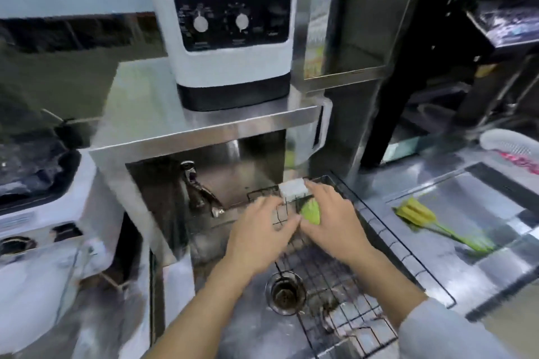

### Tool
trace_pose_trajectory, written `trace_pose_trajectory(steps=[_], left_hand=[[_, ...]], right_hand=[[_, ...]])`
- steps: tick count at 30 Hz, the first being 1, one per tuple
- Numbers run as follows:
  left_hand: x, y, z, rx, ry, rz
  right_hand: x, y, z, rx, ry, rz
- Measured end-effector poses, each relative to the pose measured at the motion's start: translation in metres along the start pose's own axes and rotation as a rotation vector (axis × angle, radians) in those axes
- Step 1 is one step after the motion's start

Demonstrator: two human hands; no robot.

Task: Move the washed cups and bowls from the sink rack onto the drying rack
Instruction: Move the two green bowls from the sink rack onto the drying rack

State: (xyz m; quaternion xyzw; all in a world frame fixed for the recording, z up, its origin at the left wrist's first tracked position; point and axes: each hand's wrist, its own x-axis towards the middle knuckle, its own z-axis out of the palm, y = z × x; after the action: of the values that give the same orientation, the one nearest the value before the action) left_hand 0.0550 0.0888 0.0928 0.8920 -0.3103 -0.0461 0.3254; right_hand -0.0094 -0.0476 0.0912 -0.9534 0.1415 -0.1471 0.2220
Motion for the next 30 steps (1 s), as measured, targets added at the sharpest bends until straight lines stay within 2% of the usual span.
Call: trace_pose_trajectory(steps=[6,13,18,21,23,27,30], left_hand=[[0.059,0.008,0.089,0.087,-0.189,-0.049],[0.089,-0.007,0.143,0.145,-0.327,-0.116],[0.099,-0.011,0.162,-0.072,-0.365,-0.256],[0.100,-0.005,0.171,-0.264,-0.243,-0.380],[0.102,-0.004,0.173,-0.250,-0.195,-0.451],[0.102,-0.006,0.175,-0.254,-0.271,-0.552],[0.099,-0.004,0.174,-0.561,-0.178,-0.661]], right_hand=[[0.024,0.096,0.020,-0.192,-0.166,0.053],[0.049,0.146,0.055,-0.216,-0.310,-0.006],[0.053,0.156,0.074,-0.270,-0.411,0.039],[0.055,0.153,0.075,-0.311,-0.390,0.087],[0.058,0.148,0.074,-0.347,-0.395,0.129],[0.057,0.143,0.076,-0.415,-0.423,0.143],[0.050,0.145,0.075,-0.366,-0.355,0.109]])
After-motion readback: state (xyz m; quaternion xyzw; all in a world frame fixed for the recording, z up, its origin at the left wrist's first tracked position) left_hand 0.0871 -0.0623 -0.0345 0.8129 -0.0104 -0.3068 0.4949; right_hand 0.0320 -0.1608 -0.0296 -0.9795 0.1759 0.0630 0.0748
